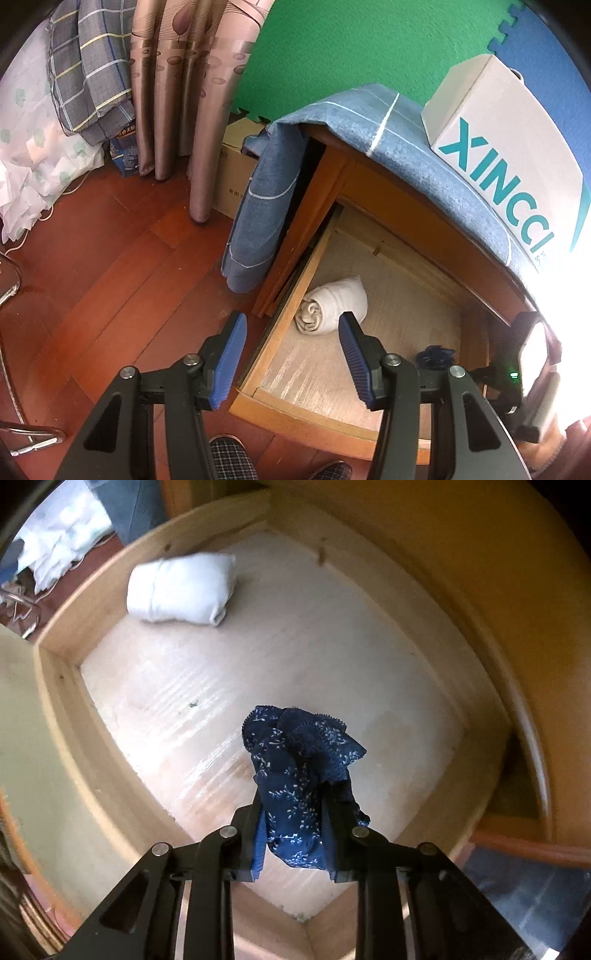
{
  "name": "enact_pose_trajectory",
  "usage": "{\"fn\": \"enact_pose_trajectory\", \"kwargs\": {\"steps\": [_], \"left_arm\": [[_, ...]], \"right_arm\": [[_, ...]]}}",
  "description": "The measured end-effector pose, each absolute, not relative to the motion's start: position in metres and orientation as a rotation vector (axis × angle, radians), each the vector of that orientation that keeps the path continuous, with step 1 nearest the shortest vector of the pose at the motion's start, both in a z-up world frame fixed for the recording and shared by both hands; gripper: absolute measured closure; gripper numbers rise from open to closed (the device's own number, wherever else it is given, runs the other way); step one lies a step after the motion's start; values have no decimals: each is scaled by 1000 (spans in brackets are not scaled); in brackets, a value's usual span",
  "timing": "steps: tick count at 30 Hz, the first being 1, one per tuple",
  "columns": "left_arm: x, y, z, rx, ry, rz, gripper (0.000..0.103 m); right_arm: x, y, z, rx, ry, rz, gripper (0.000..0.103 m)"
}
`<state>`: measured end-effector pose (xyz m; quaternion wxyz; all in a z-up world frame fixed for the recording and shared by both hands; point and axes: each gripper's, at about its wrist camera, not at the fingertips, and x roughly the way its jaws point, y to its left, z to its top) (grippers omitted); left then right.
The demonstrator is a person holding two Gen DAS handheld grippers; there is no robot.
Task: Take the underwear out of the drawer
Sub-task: 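Lift the dark blue underwear out of the drawer with the right gripper, then reach the left gripper toward the white rolled sock while the right gripper holds the underwear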
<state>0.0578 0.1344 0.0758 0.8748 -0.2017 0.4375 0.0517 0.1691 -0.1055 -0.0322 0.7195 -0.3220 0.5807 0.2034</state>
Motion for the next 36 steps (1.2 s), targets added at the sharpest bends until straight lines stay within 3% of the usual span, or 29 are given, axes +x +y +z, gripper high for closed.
{"fn": "enact_pose_trajectory", "kwargs": {"steps": [9,20,36], "left_arm": [[61,132,73,-417,951,66,50],[88,97,71,-256,1052,-122,50],[133,30,20,376,1187,-373,50]], "right_arm": [[137,-149,26,-413,1285,324,81],[114,-182,44,-95,1248,226,81],[114,-177,40,-91,1206,190,80]]}}
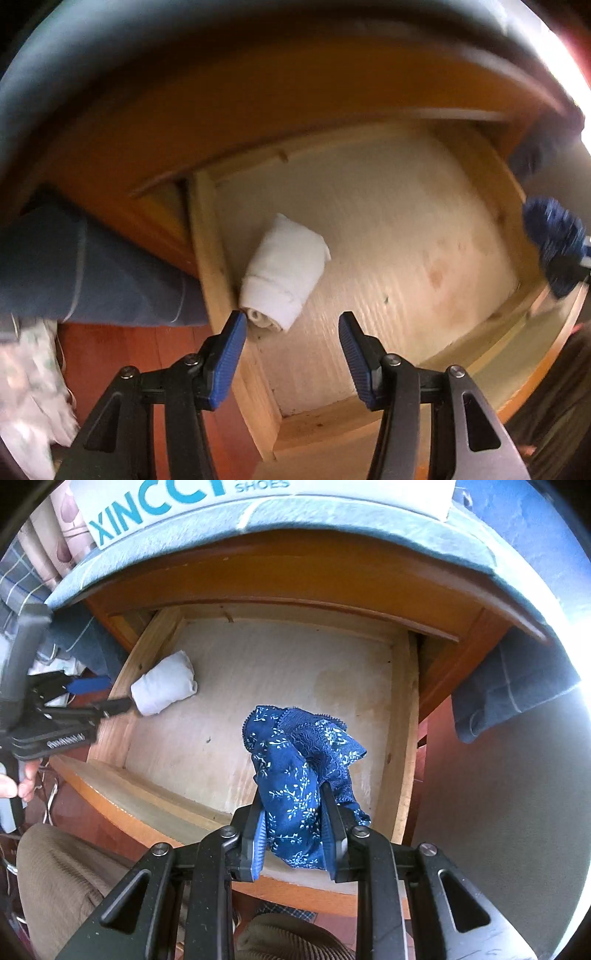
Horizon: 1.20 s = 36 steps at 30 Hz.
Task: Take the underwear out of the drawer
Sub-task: 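Reach the left gripper toward the white rolled sock while the right gripper holds the underwear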
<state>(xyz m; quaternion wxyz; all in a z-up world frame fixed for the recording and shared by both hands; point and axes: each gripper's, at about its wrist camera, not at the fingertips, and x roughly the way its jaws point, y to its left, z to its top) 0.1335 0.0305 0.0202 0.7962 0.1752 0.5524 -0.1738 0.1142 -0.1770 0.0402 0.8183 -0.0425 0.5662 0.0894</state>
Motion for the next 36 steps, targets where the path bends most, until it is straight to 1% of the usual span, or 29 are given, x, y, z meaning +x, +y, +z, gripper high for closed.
{"fn": "enact_pose_trajectory", "kwargs": {"steps": [3,12,21,27,34,36], "left_arm": [[140,22,10,465,1196,-402,50],[155,6,-23,619,1227,-442,50],[165,-4,-37,795,1180,-470,50],[176,-8,-47,857,1177,-483,50],[195,-14,-62,827,1197,-467,49],[195,-18,-67,859,1181,-475,49]], "right_arm": [[115,-179,40,-82,1211,184,80],[116,-180,38,-51,1223,194,80],[118,-186,38,-6,1222,195,79],[117,-188,37,16,1225,196,79],[118,-190,35,29,1229,208,79],[118,-192,34,39,1233,213,79]]}}
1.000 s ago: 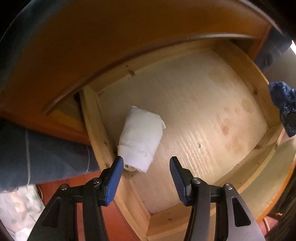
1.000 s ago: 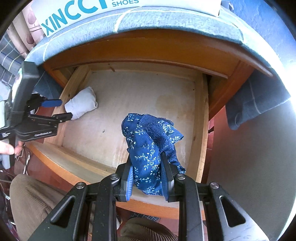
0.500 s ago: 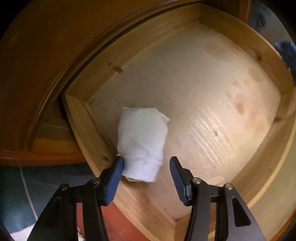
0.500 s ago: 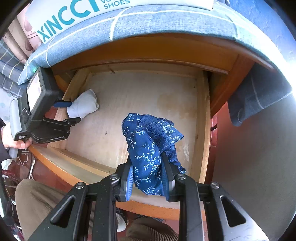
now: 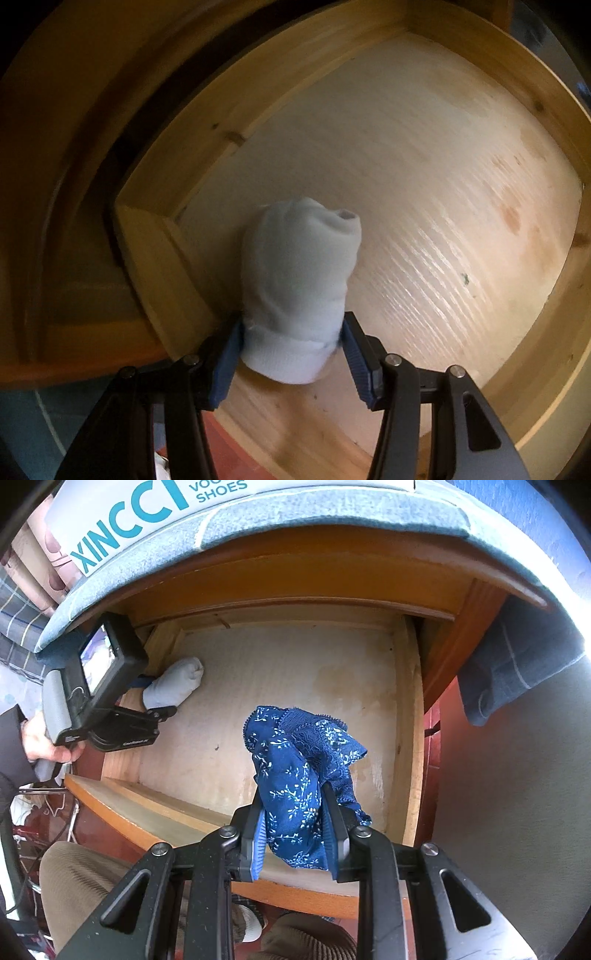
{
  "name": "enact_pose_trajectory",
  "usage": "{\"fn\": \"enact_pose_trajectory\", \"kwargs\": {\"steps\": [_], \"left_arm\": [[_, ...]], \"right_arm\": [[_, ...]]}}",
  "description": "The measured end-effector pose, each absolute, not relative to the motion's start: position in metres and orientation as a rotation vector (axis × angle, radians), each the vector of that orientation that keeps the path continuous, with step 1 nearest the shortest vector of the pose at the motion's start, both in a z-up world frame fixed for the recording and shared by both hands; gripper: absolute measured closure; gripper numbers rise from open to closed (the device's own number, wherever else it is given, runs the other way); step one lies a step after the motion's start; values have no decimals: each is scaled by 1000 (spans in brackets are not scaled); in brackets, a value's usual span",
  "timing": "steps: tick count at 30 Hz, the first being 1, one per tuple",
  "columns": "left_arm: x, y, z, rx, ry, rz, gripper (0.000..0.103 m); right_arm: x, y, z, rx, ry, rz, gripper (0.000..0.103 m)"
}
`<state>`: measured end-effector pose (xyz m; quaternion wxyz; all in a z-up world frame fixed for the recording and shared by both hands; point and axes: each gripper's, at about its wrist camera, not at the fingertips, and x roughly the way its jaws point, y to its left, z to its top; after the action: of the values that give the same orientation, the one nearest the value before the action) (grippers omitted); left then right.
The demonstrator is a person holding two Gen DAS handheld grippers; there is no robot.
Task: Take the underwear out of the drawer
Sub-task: 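Reach the left gripper toward the white rolled sock while the right gripper holds the underwear, then grasp the white rolled sock with the left gripper, then lift the white sock with the left gripper and carry it to the shoe box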
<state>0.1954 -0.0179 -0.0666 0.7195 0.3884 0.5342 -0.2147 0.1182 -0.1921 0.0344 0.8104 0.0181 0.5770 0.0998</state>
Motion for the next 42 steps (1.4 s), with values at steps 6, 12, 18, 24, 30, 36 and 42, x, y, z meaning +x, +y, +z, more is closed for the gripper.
{"fn": "enact_pose_trajectory", "kwargs": {"steps": [6,12,18,24,30,36,42], "left_arm": [[199,-26,-76,857,1180,-490,49],[203,-27,-76,827,1234,-506,61],[200,-29,-75,841,1271,-509,66],[214,-39,-61,863,1292,-532,66],[213,-38,-51,841,1284,-532,66],[191,-24,-26,845,1243,-541,66],[179,-12,-7,761,1195,-498,66]], "right_arm": [[120,-199,33,66,1241,218,79],[120,-196,34,45,1243,221,78],[120,-193,34,41,1244,216,78],[122,-192,33,41,1249,215,78],[121,-190,32,33,1255,219,78],[122,-191,31,29,1255,223,78],[121,-190,31,23,1254,222,78]]}}
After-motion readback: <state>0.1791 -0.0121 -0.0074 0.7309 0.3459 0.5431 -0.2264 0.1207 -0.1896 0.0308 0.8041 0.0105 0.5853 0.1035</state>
